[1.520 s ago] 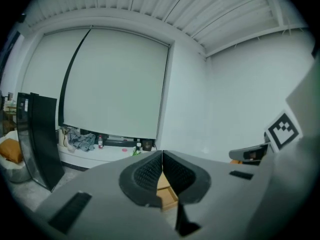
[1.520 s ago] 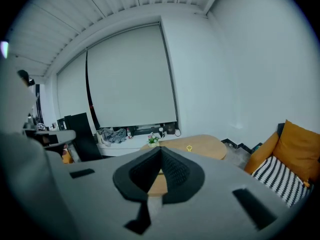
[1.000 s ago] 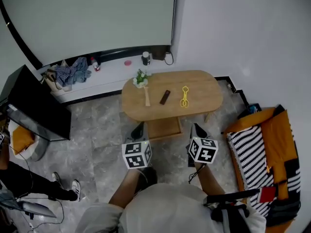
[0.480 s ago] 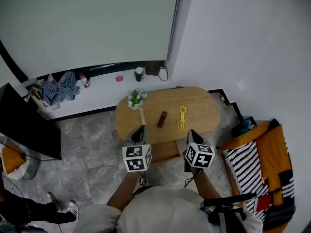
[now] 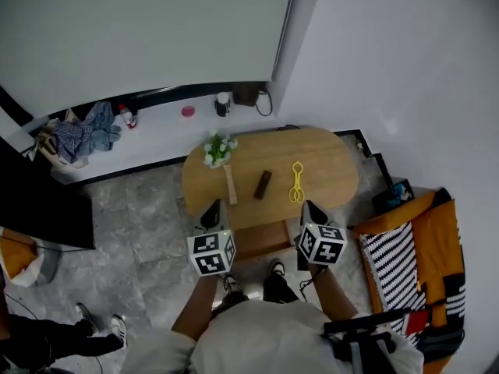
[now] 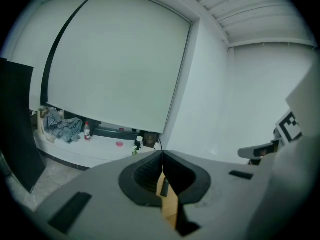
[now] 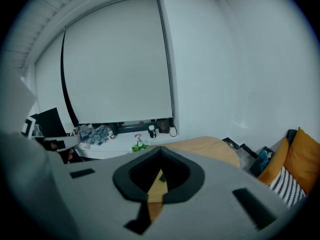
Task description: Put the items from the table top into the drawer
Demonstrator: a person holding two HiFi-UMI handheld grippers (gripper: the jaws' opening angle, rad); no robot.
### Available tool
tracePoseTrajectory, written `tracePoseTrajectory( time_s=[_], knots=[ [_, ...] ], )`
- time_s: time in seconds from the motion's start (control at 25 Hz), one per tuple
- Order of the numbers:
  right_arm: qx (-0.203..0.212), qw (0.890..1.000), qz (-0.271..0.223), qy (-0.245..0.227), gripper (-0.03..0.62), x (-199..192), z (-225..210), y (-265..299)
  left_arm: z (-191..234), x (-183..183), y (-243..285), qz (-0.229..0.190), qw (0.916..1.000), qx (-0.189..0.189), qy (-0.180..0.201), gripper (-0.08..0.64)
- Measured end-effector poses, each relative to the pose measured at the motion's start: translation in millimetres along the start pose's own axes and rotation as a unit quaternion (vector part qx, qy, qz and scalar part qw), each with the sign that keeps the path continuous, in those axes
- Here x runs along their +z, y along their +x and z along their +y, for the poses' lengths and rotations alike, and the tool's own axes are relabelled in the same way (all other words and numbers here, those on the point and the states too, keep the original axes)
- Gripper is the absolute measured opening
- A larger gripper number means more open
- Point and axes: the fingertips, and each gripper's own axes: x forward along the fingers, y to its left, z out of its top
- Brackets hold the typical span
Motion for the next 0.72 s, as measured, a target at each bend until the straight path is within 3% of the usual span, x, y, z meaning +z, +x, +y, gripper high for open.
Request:
tracePoseTrajectory(
  time_s=[0.32,0.48,0.72],
  knots=[
    [0.023,0.999,0.037,-0.005,-0.008,-9,-31,61,7,-20,26,0.024,0.9980,0.058,-0.009,0.008],
    [0.035,0.998,0.053,-0.009,-0.008,-15,-56,102,-3,-40,55,0.054,0.9961,0.070,0.002,0.008],
    [0.035,0.995,0.094,-0.004,-0.008,-52,-102,167,-17,-93,113,0.116,0.9909,0.069,-0.003,0.009]
  ],
)
